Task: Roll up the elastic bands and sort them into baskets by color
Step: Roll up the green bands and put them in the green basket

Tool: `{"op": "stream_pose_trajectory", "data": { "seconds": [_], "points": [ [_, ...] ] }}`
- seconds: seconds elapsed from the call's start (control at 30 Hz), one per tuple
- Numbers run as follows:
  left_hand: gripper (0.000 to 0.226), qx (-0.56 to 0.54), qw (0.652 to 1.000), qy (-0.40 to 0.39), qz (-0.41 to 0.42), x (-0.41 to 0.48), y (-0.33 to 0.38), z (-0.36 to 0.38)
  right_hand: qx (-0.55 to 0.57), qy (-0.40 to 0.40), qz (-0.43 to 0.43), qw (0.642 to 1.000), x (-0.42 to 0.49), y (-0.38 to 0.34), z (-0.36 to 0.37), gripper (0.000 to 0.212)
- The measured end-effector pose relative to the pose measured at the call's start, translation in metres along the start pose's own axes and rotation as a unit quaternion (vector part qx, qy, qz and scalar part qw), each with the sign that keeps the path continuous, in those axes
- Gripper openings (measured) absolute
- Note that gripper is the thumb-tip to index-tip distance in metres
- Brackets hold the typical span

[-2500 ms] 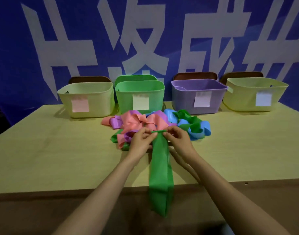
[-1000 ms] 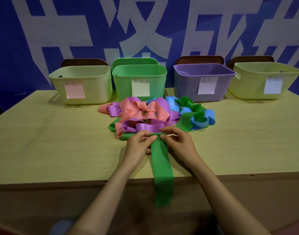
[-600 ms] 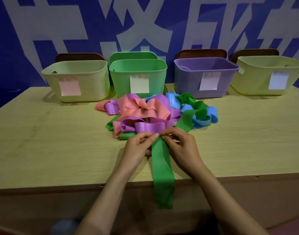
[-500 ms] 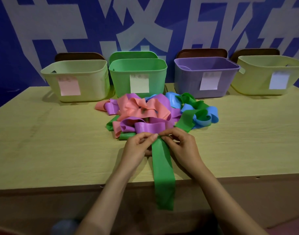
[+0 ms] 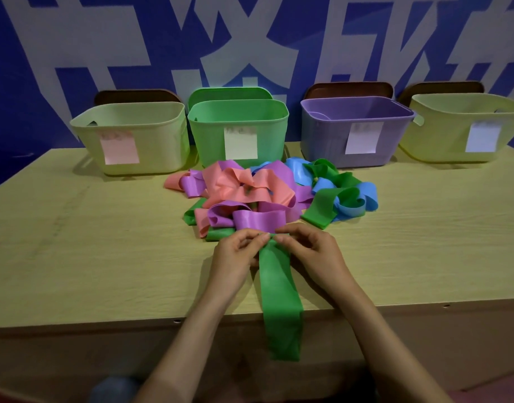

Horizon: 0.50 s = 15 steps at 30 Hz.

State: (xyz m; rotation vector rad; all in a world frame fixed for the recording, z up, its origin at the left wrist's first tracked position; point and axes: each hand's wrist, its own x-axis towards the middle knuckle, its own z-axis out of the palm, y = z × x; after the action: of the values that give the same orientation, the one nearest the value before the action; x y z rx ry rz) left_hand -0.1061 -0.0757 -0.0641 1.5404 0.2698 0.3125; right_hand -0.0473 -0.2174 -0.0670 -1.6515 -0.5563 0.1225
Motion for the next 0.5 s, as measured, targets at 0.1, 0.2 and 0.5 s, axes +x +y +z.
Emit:
{"op": "stream_pose_trajectory", "data": {
  "seconds": [0.1,0.2,0.5],
  "points": [
    [0.011,0.018,1.000,0.004,0.001,-0.0009,0.0014,0.0004,-0.011,0.009,-0.020,1.000,0.0005,0.0004,-0.0005,0.010],
    [0.013,0.026,1.000,-0.004,-0.001,-0.0018,0.0029,0.0017,0.020,0.020,0.006,1.000,0.0013,0.0028,-0.0016,0.014],
    [0.008,0.040,0.999,0.008,0.021,-0.0023,0.0037,0.0019,0.100,0.022,0.038,0.994,0.0012,0.0035,-0.0024,0.008]
  ]
}}
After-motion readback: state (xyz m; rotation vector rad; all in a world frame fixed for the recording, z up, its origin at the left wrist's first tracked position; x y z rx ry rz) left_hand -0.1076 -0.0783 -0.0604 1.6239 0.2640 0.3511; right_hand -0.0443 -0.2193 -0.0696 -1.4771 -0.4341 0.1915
